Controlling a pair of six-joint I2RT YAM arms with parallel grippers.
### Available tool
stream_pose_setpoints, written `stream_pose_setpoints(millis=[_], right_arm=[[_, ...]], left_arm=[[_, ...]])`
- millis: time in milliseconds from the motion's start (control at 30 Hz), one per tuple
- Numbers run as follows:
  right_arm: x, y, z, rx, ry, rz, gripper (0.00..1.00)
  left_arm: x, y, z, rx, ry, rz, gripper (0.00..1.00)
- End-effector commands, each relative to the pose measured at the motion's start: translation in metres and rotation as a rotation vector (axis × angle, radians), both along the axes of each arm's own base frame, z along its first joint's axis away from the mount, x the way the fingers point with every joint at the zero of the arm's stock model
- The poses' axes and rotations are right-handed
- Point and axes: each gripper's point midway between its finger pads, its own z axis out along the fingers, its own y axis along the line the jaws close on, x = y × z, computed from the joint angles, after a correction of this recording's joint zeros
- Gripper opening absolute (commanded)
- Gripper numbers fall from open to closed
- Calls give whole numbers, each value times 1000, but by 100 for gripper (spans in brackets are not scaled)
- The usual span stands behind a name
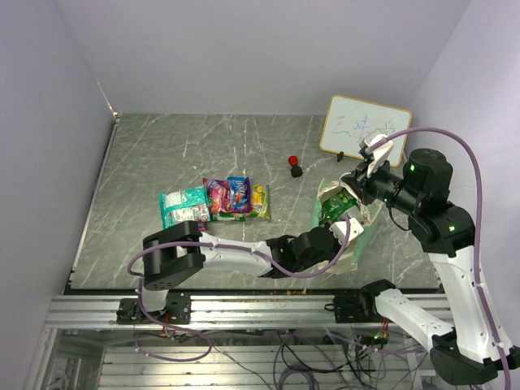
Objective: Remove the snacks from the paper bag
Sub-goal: Pick up the snack from the paper bag.
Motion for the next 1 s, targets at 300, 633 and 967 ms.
stream_pose_setpoints(millis=[300,633,967], right_arm=[[-2,-6,10,-36,-30,-5,0],[-3,-6,12,-41,-25,0,0],[-7,-8,17,-35,-32,-5,0]], left_arm=[[45,-4,-32,-76,109,251,22],[64,-21,-65,51,57,290,43],[78,-17,-90,168,21,357,68]])
